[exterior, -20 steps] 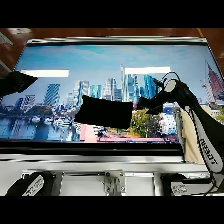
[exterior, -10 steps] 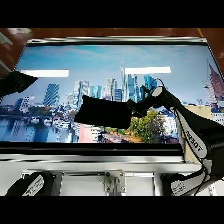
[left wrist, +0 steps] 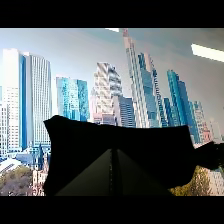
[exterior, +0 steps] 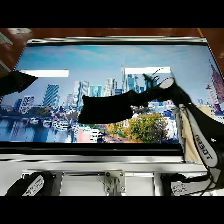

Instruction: Fold the shirts.

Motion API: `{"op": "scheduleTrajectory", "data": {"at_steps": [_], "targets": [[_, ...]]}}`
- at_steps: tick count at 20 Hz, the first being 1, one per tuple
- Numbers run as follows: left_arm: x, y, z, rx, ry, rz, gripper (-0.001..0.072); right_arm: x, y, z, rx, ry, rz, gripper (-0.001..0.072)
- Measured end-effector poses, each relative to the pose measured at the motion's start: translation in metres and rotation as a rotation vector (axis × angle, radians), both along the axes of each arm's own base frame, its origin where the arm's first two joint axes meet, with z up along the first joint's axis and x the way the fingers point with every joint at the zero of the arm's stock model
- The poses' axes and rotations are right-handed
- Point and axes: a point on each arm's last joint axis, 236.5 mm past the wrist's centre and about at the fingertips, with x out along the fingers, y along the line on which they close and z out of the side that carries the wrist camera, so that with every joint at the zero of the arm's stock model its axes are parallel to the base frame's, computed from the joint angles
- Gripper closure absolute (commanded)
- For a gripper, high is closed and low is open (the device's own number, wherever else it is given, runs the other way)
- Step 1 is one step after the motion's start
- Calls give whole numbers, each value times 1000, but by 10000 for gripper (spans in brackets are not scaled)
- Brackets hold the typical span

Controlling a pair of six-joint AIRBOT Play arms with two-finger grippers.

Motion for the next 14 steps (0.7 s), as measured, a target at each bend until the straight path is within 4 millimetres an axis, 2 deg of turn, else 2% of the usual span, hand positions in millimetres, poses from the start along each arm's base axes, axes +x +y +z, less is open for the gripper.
{"op": "scheduleTrajectory", "data": {"at_steps": [2, 3, 5, 7, 10, 13, 14], "targets": [[-1, -7, 0, -1, -1, -20, 670, 17, -39, 40, 0, -81, -73, 643], [-2, -12, 0, 0, -2, -33, 670, 23, -65, 58, -7, -113, -128, 643], [-4, -23, 0, 0, -2, -61, 670, 31, -123, 91, -22, -163, -258, 643], [-7, -33, 0, 0, -3, -87, 670, 30, -184, 117, -42, -201, -401, 643], [-10, -47, 0, 0, -2, -125, 670, 14, -270, 142, -85, -230, -607, 643], [-17, -67, 0, 0, -2, -180, 670, -16, -338, 150, -137, -209, -762, 643], [-20, -75, 0, -1, -1, -202, 670, -27, -354, 149, -147, -193, -800, 643]]}}
